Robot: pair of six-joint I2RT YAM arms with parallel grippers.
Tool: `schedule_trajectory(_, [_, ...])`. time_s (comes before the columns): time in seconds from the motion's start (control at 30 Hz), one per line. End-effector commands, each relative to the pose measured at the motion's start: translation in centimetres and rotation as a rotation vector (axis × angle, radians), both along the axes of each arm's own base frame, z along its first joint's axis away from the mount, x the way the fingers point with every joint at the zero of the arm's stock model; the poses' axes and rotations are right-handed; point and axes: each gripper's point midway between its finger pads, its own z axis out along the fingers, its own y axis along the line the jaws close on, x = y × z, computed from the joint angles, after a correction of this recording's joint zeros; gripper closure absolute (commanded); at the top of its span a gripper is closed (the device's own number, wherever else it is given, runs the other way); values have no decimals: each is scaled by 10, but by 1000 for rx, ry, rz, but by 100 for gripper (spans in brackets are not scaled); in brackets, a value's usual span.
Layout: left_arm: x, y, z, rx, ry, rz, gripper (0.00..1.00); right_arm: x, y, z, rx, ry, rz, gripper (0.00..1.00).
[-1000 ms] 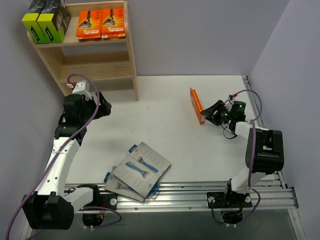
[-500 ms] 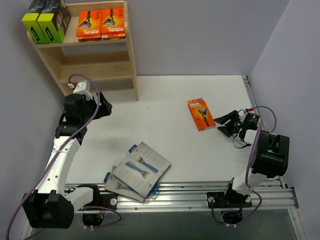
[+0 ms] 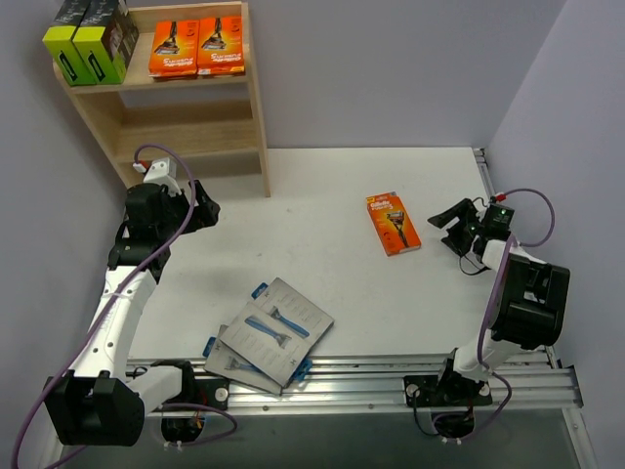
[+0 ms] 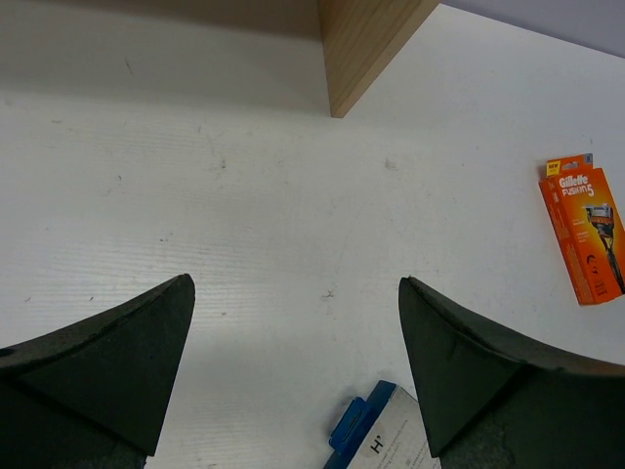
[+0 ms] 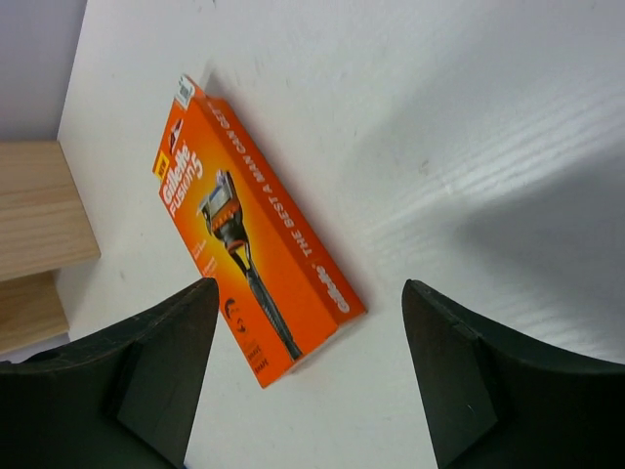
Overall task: Place and organize the shaving razors onto the shelf
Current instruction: Grab a shaving razor with the right arm
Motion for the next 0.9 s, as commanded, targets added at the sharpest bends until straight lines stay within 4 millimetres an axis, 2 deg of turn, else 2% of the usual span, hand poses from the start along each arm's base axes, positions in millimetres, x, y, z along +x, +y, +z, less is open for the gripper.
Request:
schedule_trajectory(0.0, [6,-2,10,-14,-42,-9,6,17,-14,1,-84,4,-26,28])
schedule_trajectory(0.1, [6,-3,11,-16,-47,-12,6,31,-16,-2,-90,12,-27,28])
schedule_trajectory(0.13, [6,-2,10,-16,-44,-12,6,33,-15,-10,-88,31,-23,28])
schedule_trajectory(0.2, [6,-3,10,-16,-45,-13,6,40,-9,-11,-95,29,-9,28])
schedule_trajectory(0.27, [7,-3,11,-17,-47,-13,6,42,0,-20,-95,50,12,28])
schedule_trajectory(0.37, [6,-4,11,-22,-45,-18,6,35,33,-31,-108,83,84,28])
schedule_trajectory(0.4, [7,-4,11,-22,-46,-19,6,30,56,-33,-105,95,126,28])
schedule_trajectory(0.47, [7,-4,12,-25,-46,-20,6,23,87,-22,-94,64,174,28])
schedule_trajectory(0.5, [7,-4,12,-25,-46,-20,6,12,124,-20,-77,44,251,28])
schedule_trajectory(0.53, [6,-5,12,-25,-47,-21,6,9,140,-8,-73,9,286,27])
schedule_trajectory(0.6, [6,-4,12,-24,-47,-18,6,0,167,6,-30,-30,348,27])
schedule_trajectory(0.63, [6,-4,11,-25,-44,-20,6,-5,178,22,24,-57,385,27])
schedule_trajectory(0.7, [6,-5,11,-25,-43,-21,6,-7,171,34,25,-68,379,27])
schedule_trajectory(0.73, [6,-4,12,-24,-47,-18,6,-1,155,49,6,-108,353,27])
schedule_trajectory(0.77, [6,-4,12,-24,-47,-17,6,2,145,53,-3,-120,335,27])
schedule_trajectory(0.8, [6,-3,13,-24,-51,-16,6,5,134,54,-10,-116,314,27])
schedule_trajectory(0.83, [5,-4,14,-24,-54,-17,6,11,115,55,-15,-118,280,27])
schedule_trajectory(0.87, [5,-4,13,-24,-52,-17,6,14,108,55,-14,-115,269,27])
